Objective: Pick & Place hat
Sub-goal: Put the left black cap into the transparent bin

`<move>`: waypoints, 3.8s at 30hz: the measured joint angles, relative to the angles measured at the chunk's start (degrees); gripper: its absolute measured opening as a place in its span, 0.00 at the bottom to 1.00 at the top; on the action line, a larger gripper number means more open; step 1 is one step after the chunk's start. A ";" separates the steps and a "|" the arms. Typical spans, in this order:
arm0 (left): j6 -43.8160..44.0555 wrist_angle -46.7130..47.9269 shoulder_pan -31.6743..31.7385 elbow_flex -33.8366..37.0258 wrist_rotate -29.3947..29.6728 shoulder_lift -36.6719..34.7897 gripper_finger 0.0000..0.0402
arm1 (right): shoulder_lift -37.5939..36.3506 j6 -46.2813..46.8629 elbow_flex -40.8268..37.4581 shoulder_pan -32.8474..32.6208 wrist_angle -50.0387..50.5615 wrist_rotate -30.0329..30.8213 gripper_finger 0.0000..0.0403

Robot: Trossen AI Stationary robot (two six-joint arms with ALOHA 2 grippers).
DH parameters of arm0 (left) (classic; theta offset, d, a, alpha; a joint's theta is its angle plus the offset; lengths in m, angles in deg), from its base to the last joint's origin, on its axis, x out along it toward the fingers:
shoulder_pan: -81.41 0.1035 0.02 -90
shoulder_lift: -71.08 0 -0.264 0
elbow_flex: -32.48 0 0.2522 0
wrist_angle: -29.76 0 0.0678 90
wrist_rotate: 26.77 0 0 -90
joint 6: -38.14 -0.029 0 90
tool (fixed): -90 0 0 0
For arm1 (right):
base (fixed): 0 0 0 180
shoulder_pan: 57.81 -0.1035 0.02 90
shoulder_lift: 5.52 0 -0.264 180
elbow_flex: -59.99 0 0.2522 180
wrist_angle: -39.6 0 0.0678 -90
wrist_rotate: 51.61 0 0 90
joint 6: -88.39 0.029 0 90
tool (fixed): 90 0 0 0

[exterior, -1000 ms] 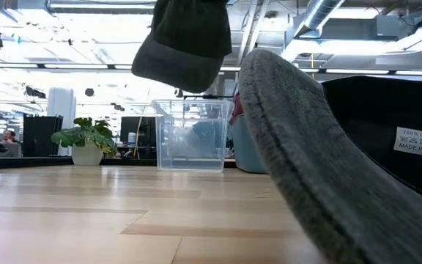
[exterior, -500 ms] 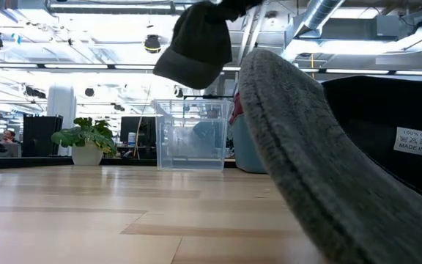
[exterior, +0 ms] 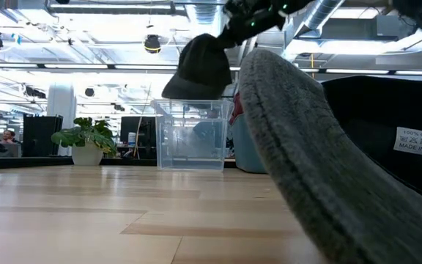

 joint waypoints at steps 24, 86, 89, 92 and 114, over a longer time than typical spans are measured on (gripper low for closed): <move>0.00 0.04 0.01 0.00 0.23 4.32 0.29 | 16.16 -7.25 16.77 1.21 23.11 -2.29 0.00; 0.17 -0.39 0.08 0.00 1.75 4.95 0.29 | 22.08 -2.14 16.77 2.46 16.54 11.73 0.00; 0.17 -0.39 0.08 0.00 1.76 4.95 0.29 | 22.08 0.27 16.77 2.48 16.30 13.01 0.00; 0.18 -0.39 0.06 0.00 1.74 4.95 0.29 | 22.08 2.23 16.77 2.85 16.24 14.10 0.00; 0.22 -0.14 0.06 0.00 1.74 4.95 0.29 | 22.08 6.88 16.79 -2.91 18.52 22.70 0.35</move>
